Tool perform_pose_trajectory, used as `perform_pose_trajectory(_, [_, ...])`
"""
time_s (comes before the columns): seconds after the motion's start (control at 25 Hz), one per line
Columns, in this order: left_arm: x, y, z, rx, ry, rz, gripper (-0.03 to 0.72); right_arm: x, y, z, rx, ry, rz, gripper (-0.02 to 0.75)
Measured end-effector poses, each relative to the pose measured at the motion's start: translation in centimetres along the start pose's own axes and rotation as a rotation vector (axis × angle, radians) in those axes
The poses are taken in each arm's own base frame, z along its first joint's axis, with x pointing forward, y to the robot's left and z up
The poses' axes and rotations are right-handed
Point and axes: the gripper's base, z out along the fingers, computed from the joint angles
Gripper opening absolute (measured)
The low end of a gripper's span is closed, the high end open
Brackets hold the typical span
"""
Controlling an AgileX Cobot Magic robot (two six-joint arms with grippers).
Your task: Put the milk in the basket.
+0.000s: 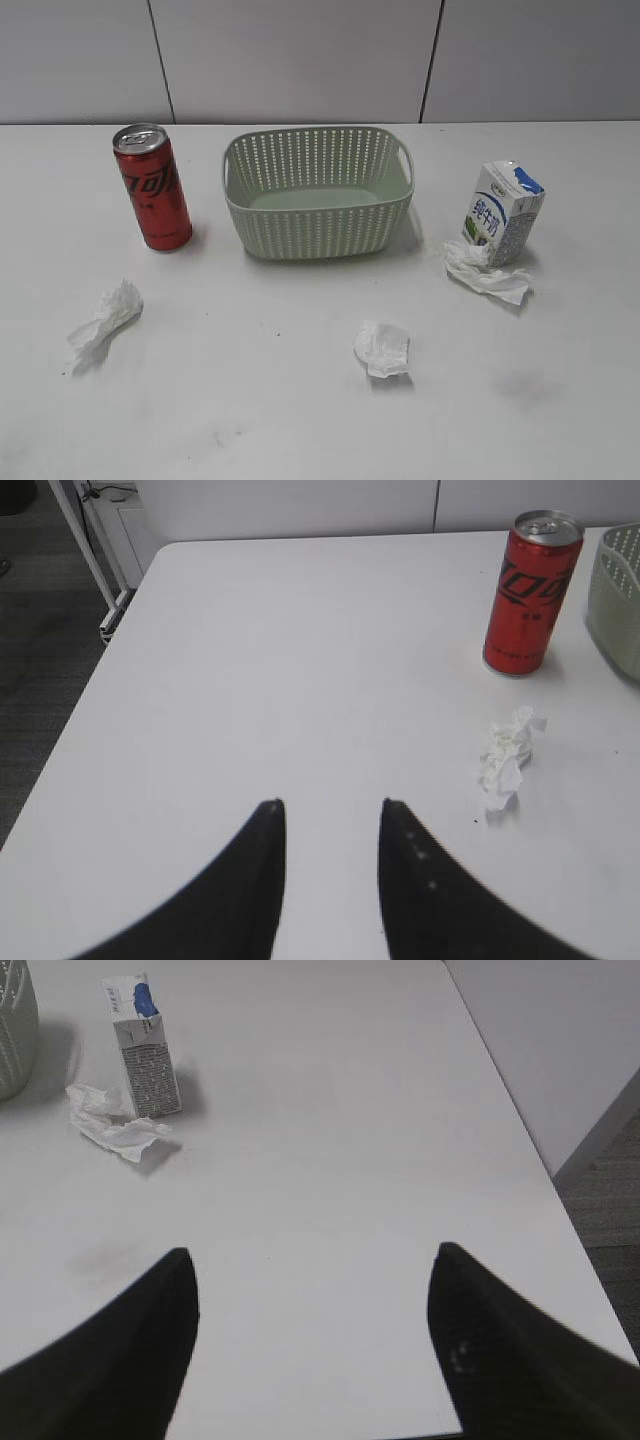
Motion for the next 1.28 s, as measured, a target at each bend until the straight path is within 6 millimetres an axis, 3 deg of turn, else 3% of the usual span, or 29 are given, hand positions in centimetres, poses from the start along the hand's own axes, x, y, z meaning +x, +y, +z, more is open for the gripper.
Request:
perform_pose_trajectory(0.8, [0.0, 0.0, 0.0, 0.0, 0.0, 0.0, 0.238, -0.1, 0.0, 0.1, -0.004, 0.001, 0.018, 0.557])
perform_pose_trajectory(1.04, [0.0, 0.0, 0.0, 0.0, 0.0, -0.001, 0.238, -4.6, 0.0, 0.8, -0.019, -0.221, 0.036, 0.557])
perform_pose_trajectory(1.16, [0.0, 0.0, 0.0, 0.0, 0.0, -0.001, 0.238, -6.9, 0.1, 2.6, -0.023, -0.331, 0.028, 0.557])
perform_pose_trajectory(1.28, [0.0, 0.0, 0.0, 0.0, 0.0, -0.001, 0.238, -8.2, 0.4, 6.1, -0.035, -0.294, 0.019, 0.557])
